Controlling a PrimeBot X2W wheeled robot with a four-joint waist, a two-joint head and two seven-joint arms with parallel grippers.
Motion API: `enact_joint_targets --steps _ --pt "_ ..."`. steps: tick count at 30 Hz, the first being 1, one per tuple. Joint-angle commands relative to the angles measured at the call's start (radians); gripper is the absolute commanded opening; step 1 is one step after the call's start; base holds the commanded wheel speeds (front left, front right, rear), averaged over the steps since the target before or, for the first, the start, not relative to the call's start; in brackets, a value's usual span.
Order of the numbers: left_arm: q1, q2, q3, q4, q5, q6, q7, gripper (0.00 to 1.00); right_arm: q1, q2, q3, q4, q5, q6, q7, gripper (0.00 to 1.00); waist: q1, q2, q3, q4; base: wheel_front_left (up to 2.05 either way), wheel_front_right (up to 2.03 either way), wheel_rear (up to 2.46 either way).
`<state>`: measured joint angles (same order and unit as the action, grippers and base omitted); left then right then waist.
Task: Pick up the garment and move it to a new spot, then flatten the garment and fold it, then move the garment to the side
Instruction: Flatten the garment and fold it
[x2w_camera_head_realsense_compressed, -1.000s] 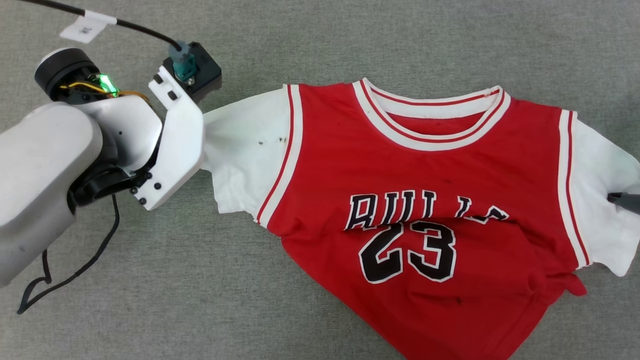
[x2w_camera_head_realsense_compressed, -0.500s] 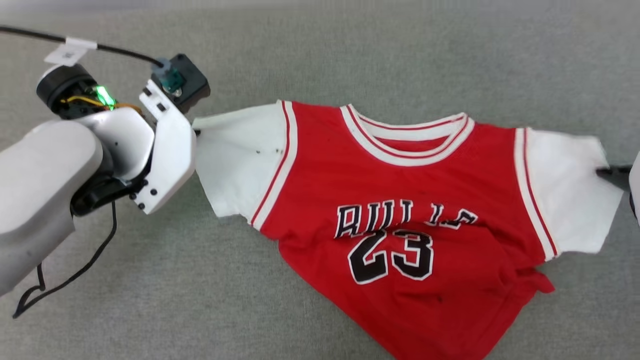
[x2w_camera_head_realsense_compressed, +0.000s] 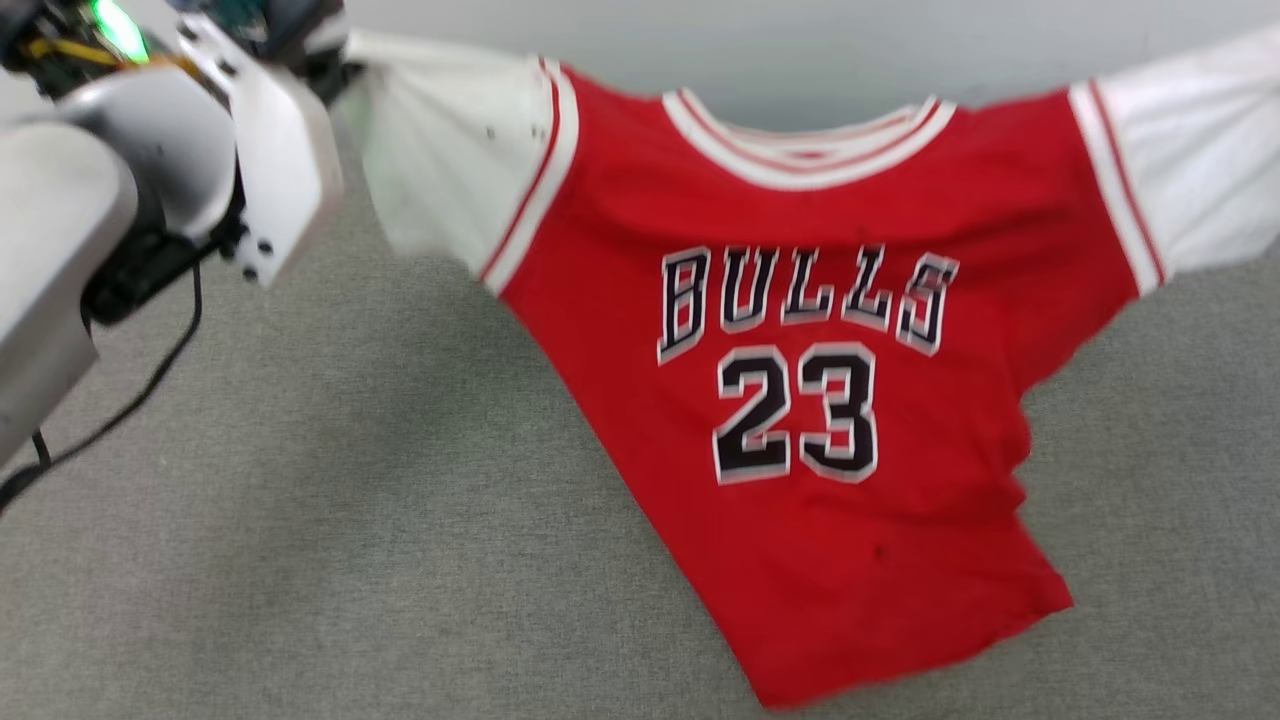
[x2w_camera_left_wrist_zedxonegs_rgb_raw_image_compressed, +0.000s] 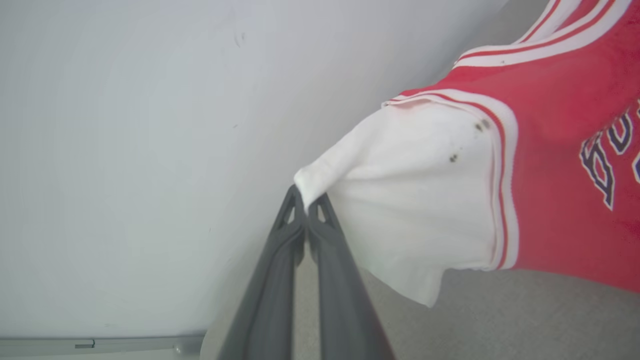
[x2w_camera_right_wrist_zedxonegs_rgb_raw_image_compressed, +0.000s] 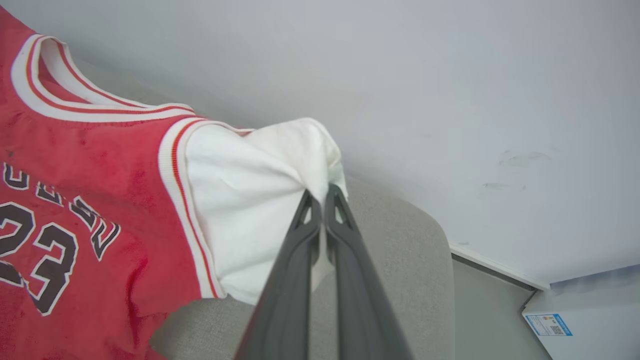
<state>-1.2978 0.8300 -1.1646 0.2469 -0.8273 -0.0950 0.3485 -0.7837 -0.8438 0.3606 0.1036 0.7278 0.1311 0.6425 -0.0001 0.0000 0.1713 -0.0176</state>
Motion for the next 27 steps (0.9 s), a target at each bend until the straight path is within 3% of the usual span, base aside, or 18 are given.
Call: enact_joint_targets --steps 1,8,27 --pt "-0.023 -0.016 0.012 0.006 0.015 0.014 -0.019 0.00 -0.039 0.010 -0.007 0.004 -0.019 -0.001 -0.014 0.00 0.0001 0.0000 -0.003 0.002 0.00 0.00 0.00" --pt "-0.162 -0.054 0.063 0.068 0.087 0.044 -0.083 0.00 -0.258 0.079 0.008 0.046 -0.111 -0.001 -0.040 0.00 0.0001 0.0000 0.037 -0.005 0.00 0.00 0.00" --pt "-0.630 -0.145 0.171 0.342 0.246 0.032 -0.228 0.00 -0.895 0.232 0.014 0.340 -0.385 -0.001 -0.163 0.00 0.0001 0.0000 0.311 0.008 0.00 0.00 0.00"
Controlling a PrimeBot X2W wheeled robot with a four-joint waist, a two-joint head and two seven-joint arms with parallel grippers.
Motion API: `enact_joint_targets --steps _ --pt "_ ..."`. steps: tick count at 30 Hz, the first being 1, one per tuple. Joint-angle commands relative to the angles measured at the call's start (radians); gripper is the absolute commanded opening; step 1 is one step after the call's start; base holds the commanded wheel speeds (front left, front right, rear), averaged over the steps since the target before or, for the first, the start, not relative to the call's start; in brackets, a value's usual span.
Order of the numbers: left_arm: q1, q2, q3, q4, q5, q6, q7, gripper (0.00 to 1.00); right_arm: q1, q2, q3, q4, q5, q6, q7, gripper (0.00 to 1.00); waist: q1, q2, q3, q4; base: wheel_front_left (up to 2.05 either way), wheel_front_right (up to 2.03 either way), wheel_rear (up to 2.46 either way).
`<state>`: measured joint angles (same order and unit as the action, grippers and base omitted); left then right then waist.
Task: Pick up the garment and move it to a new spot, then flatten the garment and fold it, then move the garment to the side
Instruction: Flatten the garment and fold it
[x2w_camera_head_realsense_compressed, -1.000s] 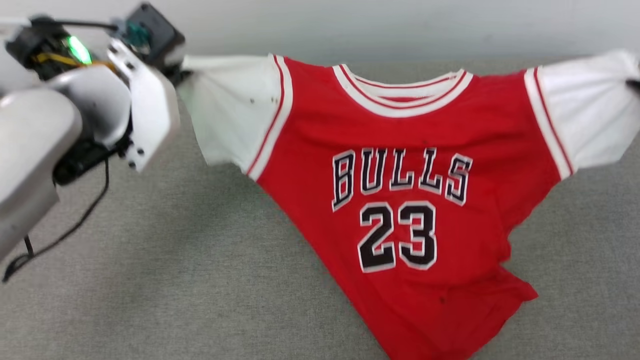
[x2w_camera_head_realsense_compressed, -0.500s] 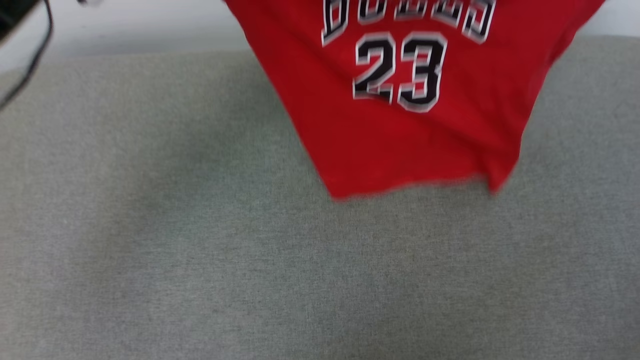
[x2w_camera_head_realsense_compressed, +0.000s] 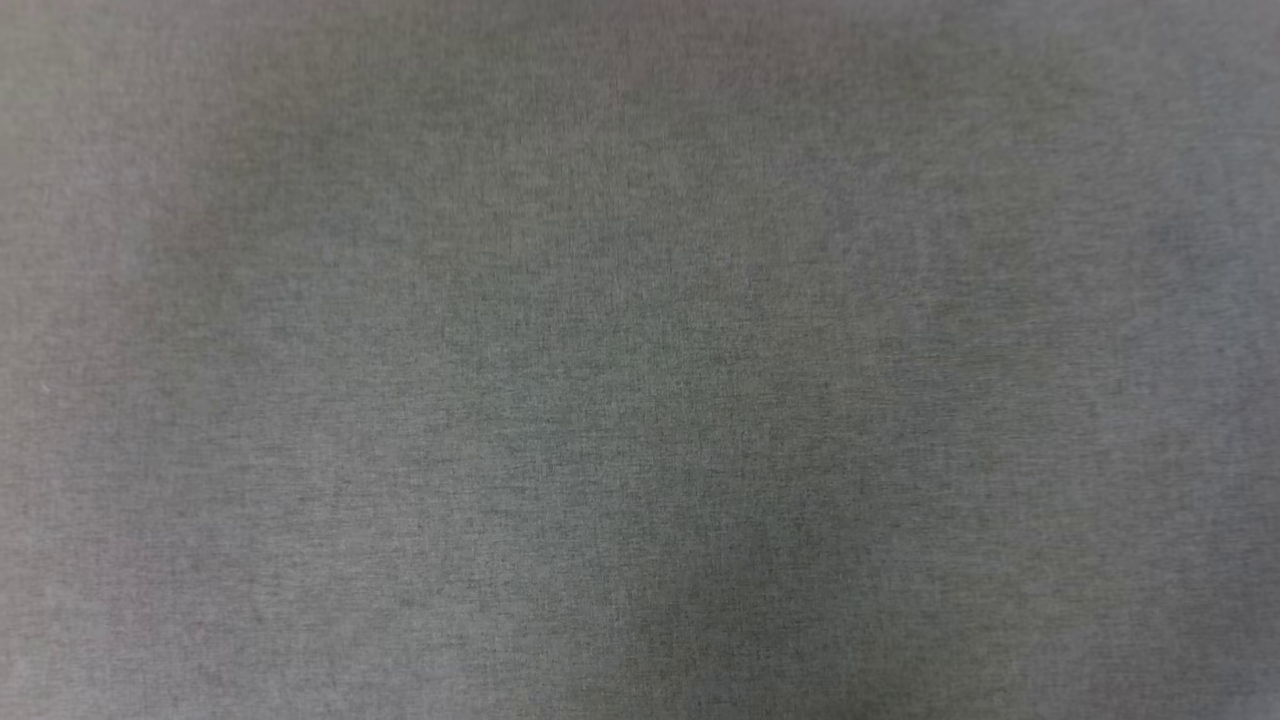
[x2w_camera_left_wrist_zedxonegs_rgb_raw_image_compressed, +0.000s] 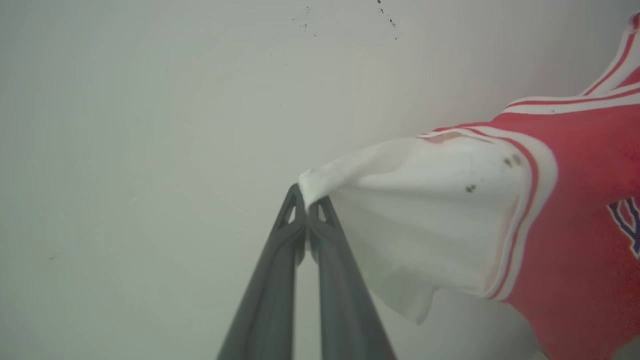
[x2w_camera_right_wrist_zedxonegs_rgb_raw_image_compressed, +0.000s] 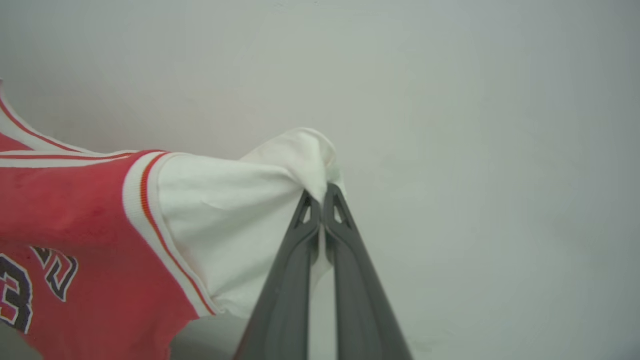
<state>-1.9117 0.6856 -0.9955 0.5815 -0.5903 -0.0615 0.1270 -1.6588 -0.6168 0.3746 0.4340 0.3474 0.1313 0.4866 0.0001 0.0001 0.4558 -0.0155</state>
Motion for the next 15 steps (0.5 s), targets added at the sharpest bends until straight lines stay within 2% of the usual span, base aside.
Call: enact_joint_targets --steps 1,8,15 --pt "-0.029 -0.003 -0.003 0.021 0.014 -0.010 -0.008 0.00 -0.041 0.012 0.003 0.024 -0.011 -0.001 -0.013 0.00 -0.0001 -0.0001 0.036 0.007 0.00 0.00 0.00" --pt "-0.039 -0.027 -0.008 0.092 -0.004 -0.033 -0.058 0.00 -0.100 0.033 0.060 0.121 -0.003 -0.001 -0.053 0.00 -0.0001 -0.0001 0.084 0.027 0.00 0.00 0.00" --pt "0.075 -0.037 -0.026 0.147 -0.053 -0.049 -0.116 0.00 -0.005 0.041 0.166 0.183 0.066 -0.001 -0.127 0.00 -0.0001 -0.0001 0.091 0.027 0.00 0.00 0.00"
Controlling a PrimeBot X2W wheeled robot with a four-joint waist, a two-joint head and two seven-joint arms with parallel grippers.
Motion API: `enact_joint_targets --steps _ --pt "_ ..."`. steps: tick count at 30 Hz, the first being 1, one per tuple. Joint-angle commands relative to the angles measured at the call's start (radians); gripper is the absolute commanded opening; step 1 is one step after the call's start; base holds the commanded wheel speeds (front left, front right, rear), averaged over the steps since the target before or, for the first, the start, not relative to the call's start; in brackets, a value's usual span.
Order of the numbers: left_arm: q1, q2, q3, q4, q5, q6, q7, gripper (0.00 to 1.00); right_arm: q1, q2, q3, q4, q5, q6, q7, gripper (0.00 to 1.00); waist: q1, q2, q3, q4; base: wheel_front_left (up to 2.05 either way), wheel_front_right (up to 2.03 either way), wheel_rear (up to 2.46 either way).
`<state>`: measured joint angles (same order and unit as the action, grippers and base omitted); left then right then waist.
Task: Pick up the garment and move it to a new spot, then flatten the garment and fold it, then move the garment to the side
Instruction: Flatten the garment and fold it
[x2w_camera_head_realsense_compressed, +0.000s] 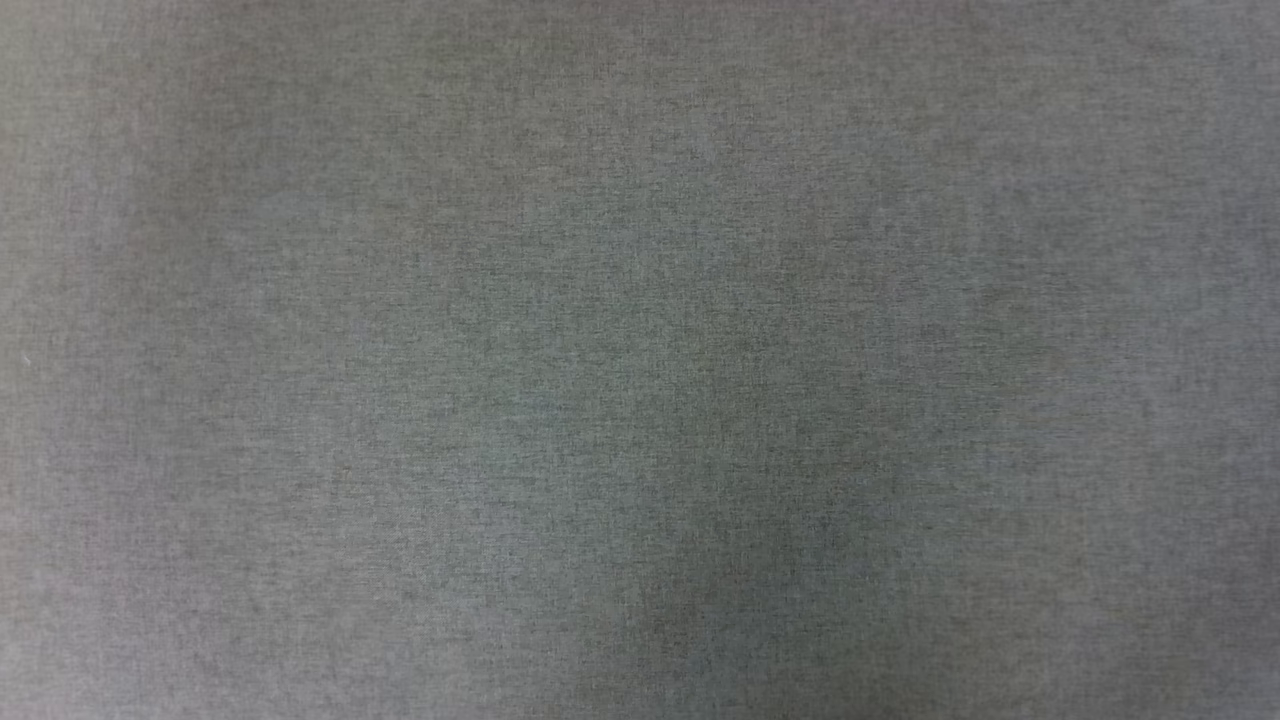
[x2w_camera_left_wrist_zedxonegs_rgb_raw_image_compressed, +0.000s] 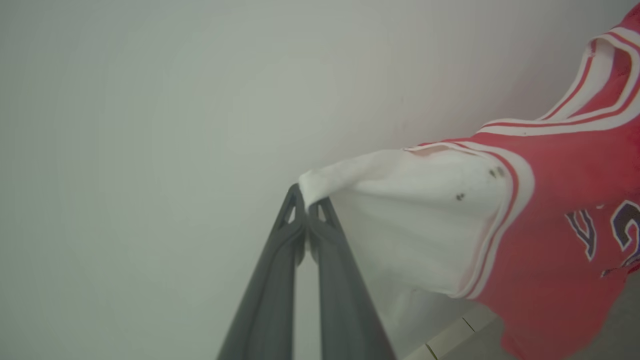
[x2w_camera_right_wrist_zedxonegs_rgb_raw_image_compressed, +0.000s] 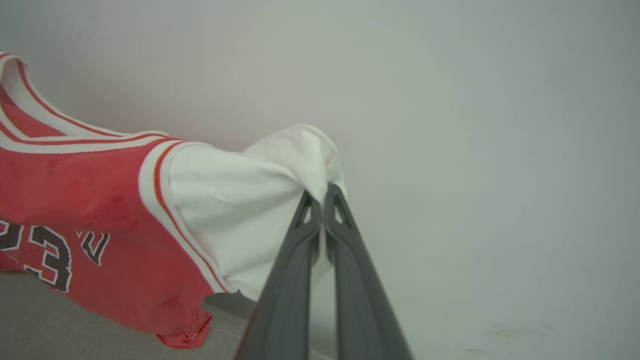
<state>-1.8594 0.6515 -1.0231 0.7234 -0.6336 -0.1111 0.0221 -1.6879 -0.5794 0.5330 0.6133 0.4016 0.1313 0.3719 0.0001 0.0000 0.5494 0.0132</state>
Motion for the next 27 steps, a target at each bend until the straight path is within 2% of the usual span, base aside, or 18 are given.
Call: enact_joint_targets --steps 1,7,11,12,16,21,27 --pt "0.051 -0.004 -0.002 0.009 -0.017 -0.001 -0.022 0.00 0.044 0.008 0.021 0.009 0.026 -0.001 -0.027 0.00 -0.0001 0.0000 -0.007 -0.004 0.00 0.00 0.00" --pt "0.250 -0.013 -0.011 0.008 -0.083 0.008 -0.100 0.00 0.219 0.036 0.098 0.015 0.105 -0.001 -0.104 0.00 -0.0001 0.0000 -0.051 -0.018 0.00 0.00 0.00" --pt "0.423 -0.007 -0.018 -0.012 -0.130 0.036 -0.155 0.00 0.366 0.056 0.143 0.009 0.151 -0.001 -0.156 0.00 -0.0001 0.0000 -0.094 -0.028 0.00 0.00 0.00" --pt "0.423 -0.007 -0.018 -0.012 -0.130 0.036 -0.155 0.00 0.366 0.056 0.143 0.009 0.151 -0.001 -0.156 0.00 -0.0001 0.0000 -0.094 -0.028 0.00 0.00 0.00" --pt "0.608 0.007 -0.050 -0.059 -0.154 0.067 -0.197 0.00 0.518 0.051 0.188 -0.014 0.182 -0.001 -0.194 0.00 -0.0001 0.0000 -0.142 -0.027 0.00 0.00 0.00" --pt "0.830 0.040 -0.072 -0.143 -0.202 0.126 -0.227 0.00 0.710 -0.002 0.217 -0.058 0.235 -0.001 -0.241 0.00 -0.0001 0.0000 -0.212 -0.015 0.00 0.00 0.00" --pt "1.068 0.110 -0.090 -0.250 -0.276 0.186 -0.236 0.00 0.942 -0.075 0.233 -0.145 0.307 -0.001 -0.262 0.00 -0.0001 0.0000 -0.302 -0.014 0.00 0.00 0.00"
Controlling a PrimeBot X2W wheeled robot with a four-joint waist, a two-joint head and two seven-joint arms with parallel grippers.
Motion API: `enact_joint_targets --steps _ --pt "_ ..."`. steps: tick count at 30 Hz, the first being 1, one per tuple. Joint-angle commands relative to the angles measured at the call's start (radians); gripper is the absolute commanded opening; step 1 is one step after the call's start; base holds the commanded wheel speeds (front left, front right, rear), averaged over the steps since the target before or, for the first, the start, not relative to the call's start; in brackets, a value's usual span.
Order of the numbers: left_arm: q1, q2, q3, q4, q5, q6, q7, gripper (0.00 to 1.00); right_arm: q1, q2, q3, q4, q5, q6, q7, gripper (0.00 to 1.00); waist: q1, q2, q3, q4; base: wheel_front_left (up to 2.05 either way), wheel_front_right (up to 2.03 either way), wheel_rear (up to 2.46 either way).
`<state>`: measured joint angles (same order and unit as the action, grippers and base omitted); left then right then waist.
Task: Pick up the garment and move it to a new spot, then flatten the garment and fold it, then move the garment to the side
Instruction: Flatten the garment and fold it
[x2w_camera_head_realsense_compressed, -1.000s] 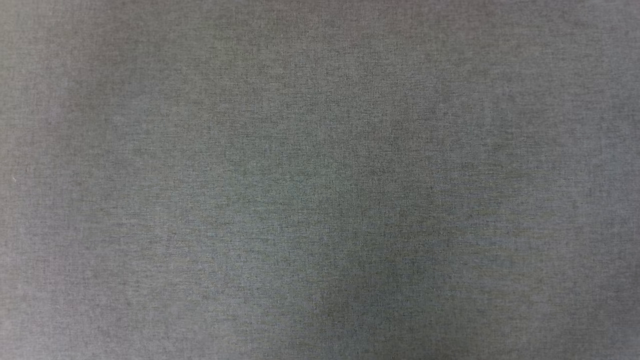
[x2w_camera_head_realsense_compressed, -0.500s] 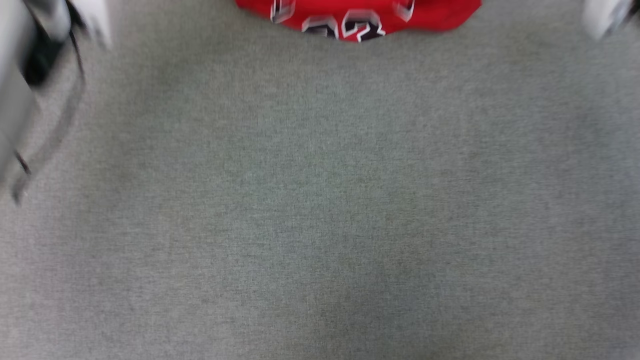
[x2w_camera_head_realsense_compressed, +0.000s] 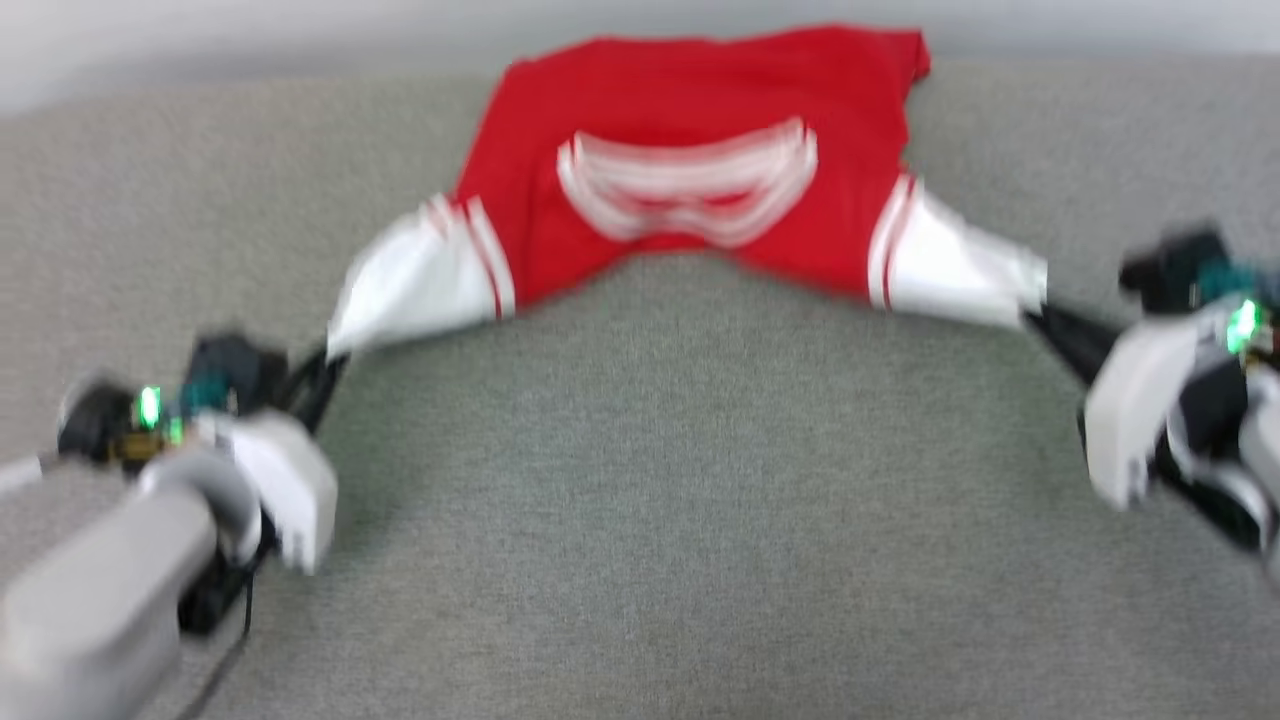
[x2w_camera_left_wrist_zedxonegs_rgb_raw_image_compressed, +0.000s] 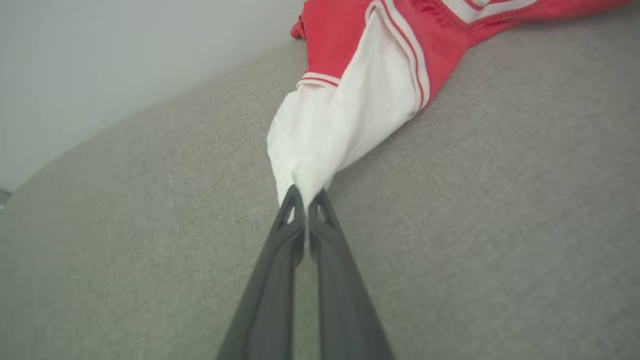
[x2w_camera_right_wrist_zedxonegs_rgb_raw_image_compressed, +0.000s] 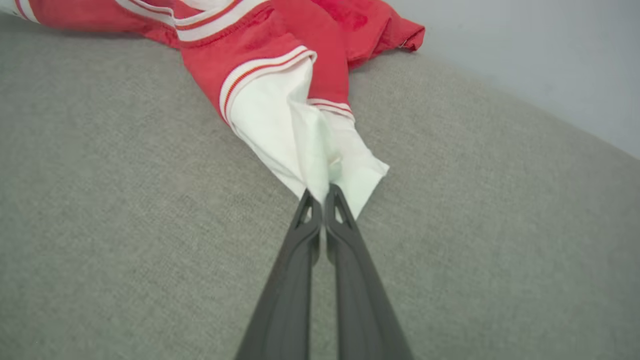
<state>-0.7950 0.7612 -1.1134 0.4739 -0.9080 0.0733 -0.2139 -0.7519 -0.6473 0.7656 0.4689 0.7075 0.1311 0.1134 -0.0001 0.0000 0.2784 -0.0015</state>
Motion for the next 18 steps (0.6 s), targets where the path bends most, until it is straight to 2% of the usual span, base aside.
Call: enact_joint_targets --steps 1,2,3,7,12,18 --pt "0.041 0.011 -0.004 -0.021 -0.012 0.014 0.001 0.00 0.047 -0.020 0.004 -0.015 0.013 -0.001 0.002 0.00 0.0001 0.0000 -0.047 -0.001 0.00 0.00 0.00" --pt "0.073 0.023 -0.010 -0.043 -0.019 0.028 0.000 0.00 0.083 -0.033 0.001 -0.032 0.024 -0.001 0.002 0.00 0.0001 0.0000 -0.059 -0.001 0.00 0.00 0.00" --pt "0.169 0.059 -0.025 -0.099 -0.044 0.063 -0.002 0.00 0.199 -0.073 -0.022 -0.076 0.048 -0.001 0.009 0.00 0.0001 0.0000 -0.097 -0.003 0.00 0.00 0.00" --pt "0.280 0.098 -0.043 -0.164 -0.080 0.106 0.001 0.00 0.344 -0.118 -0.064 -0.138 0.062 -0.001 0.040 0.00 0.0001 0.0000 -0.144 -0.007 0.00 0.00 0.00" --pt "0.389 0.147 -0.063 -0.232 -0.114 0.154 0.004 0.00 0.527 -0.150 -0.132 -0.224 0.063 -0.001 0.100 0.00 0.0001 0.0000 -0.197 -0.012 0.00 0.00 0.00" --pt "0.497 0.176 -0.090 -0.308 -0.155 0.194 0.010 0.00 0.752 -0.158 -0.243 -0.312 0.053 -0.001 0.180 0.00 0.0001 0.0000 -0.247 -0.009 0.00 0.00 0.00"
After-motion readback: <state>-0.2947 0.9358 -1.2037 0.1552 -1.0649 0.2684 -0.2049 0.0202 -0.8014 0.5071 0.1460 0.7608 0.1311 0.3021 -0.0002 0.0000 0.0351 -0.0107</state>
